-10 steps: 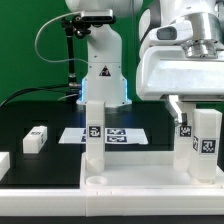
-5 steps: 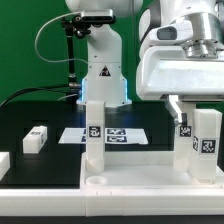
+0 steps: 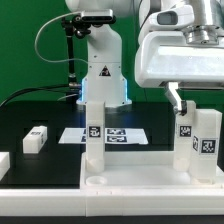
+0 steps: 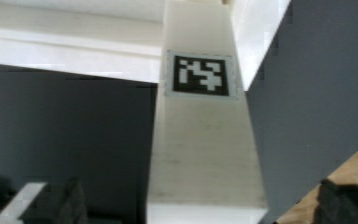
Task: Assemble desk
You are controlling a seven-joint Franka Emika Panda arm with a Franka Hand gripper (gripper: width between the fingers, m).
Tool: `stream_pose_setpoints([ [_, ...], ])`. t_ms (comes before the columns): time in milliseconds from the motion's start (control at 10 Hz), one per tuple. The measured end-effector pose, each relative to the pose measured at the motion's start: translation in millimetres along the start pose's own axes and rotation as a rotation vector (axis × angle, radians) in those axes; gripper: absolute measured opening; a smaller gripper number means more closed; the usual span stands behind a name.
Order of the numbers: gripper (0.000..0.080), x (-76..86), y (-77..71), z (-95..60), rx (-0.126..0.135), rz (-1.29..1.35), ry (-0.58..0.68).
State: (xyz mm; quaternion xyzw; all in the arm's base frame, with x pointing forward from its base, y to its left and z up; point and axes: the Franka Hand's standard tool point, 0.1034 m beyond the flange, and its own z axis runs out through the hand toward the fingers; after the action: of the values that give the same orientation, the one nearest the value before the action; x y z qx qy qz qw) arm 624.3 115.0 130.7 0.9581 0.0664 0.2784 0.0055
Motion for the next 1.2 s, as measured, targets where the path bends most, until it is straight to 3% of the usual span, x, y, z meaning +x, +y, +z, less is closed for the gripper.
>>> stream_pose_setpoints([
  [300,0.0649,-1.6,-0.2,0.9,0.000,0.001,-0.021],
  [500,0.0649,13.8,4.2,-4.6,0.003,0.002,-0.103],
  [800,0.0649,14.8,3.8,2.8,0.000,0.009,-0.325],
  [1000,0.0649,15.8,12.6,10.7,-0.012,0.019,-0.477],
  [1200,0.0649,23.2,11.0,21.3,-0.027,0.053,-0.507],
])
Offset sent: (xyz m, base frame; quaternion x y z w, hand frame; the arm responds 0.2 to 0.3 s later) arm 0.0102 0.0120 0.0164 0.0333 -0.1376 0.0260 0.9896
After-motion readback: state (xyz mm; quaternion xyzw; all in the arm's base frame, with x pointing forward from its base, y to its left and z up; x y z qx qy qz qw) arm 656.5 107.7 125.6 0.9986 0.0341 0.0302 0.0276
